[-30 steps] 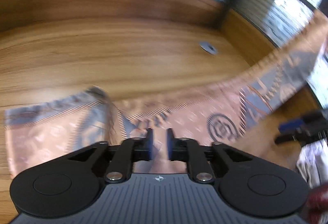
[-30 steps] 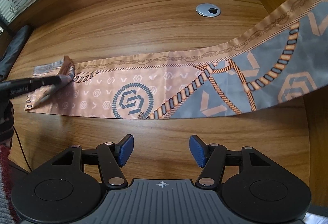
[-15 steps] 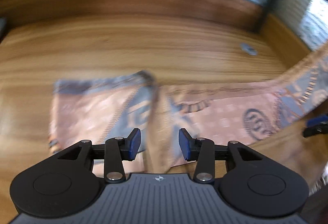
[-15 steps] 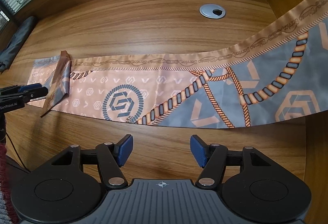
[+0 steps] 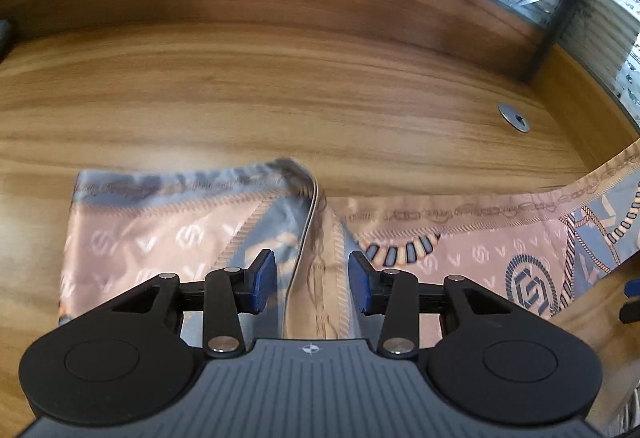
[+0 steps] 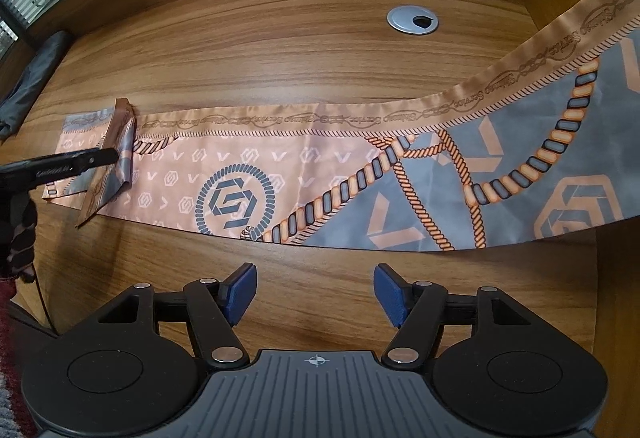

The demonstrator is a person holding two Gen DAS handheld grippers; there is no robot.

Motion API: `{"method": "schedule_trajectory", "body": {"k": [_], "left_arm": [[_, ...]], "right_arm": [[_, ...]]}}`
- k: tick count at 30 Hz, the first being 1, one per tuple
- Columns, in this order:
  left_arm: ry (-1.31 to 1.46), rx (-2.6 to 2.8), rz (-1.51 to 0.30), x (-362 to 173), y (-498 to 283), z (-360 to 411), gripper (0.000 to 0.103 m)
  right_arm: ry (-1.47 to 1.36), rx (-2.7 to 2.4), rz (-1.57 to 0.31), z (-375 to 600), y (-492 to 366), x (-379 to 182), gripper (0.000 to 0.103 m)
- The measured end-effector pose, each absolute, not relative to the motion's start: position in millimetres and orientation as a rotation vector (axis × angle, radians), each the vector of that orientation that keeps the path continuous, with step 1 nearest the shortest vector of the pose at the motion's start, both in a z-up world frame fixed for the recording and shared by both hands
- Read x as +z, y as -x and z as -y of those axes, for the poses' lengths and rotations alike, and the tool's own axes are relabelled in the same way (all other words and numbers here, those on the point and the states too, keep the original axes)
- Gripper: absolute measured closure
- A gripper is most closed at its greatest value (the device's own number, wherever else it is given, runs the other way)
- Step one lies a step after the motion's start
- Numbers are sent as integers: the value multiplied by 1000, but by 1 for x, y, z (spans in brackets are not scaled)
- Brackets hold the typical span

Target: Fold clothes

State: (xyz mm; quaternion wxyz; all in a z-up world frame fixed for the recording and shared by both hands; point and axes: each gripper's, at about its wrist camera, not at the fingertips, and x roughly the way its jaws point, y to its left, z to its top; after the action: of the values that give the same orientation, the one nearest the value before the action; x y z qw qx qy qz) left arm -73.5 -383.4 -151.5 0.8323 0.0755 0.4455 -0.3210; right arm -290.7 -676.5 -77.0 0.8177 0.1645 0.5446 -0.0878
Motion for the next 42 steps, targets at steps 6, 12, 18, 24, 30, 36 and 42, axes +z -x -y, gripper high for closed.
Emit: {"method": "schedule_trajectory", "body": {"k": [6, 12, 18, 24, 30, 36, 42], "left_arm": [[-115, -709, -971, -144, 65, 370, 103], [-88, -693, -1052, -126, 48, 329, 103], [-162, -617, -1090, -107, 17, 271, 103], [-374, -473, -1098, -103, -23, 218, 103], [-505, -440, -1094, -101, -58, 180, 103], [-591, -398, -1028, -98, -90, 152, 99], [-496, -310, -959, -88, -101, 125, 63]], "right_arm": [[-357, -219, -1157, 672, 294, -74, 35], [-355, -223, -1160, 661, 290, -74, 35], [-351, -192, -1172, 637, 276, -80, 35], [-360, -168, -1164, 604, 252, -82, 35], [-366, -152, -1154, 561, 226, -82, 35], [-391, -159, -1136, 519, 206, -83, 35], [-389, -148, -1141, 493, 194, -85, 34]]}}
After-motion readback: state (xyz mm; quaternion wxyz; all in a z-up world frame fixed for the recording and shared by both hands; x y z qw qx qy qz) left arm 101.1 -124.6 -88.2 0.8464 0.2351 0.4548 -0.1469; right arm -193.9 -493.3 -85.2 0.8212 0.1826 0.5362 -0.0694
